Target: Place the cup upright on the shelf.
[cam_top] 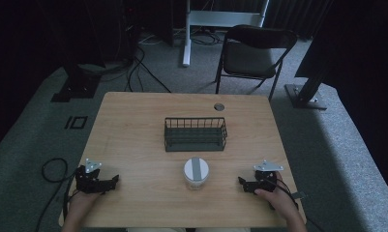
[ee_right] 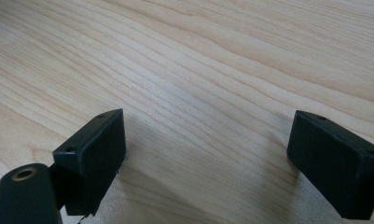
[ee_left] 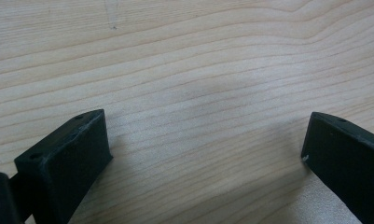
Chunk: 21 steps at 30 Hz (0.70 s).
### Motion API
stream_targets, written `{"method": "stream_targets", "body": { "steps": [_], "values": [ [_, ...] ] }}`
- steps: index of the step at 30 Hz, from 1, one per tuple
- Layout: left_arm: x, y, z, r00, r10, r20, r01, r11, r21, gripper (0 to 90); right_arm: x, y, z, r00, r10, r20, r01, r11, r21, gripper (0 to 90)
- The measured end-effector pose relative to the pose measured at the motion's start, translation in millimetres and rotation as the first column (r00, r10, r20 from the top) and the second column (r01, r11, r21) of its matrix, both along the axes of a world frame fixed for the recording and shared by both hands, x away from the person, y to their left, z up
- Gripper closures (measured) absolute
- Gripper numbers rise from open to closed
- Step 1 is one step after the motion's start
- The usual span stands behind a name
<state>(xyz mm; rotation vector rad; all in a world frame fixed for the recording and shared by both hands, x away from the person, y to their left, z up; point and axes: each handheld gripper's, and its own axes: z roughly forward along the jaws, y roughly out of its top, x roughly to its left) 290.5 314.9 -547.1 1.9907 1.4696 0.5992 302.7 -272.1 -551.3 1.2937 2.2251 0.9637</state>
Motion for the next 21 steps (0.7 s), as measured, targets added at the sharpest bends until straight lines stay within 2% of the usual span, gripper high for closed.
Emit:
{"method": "stream_targets", "body": {
  "steps": [7,12,21],
  "values": [
    [0.0,0.0,0.0,1.0,0.0,0.0,0.0,1.0,0.0,1.2,0.4,-1.0,0.5,1.0,-0.006,-0.006,0.006,1.0,0.03,11.3],
    [0.0,0.0,0.0,1.0,0.0,0.0,0.0,1.0,0.0,1.2,-1.2,1.9,1.1,0.9999,0.014,-0.007,-0.013,1.0,0.02,11.2],
    [0.0,0.0,0.0,1.0,-0.001,0.0,0.001,1.0,0.0,1.2,-4.6,14.2,5.6,0.9981,0.061,0.006,-0.062,0.997,0.038,11.3]
  ]
}}
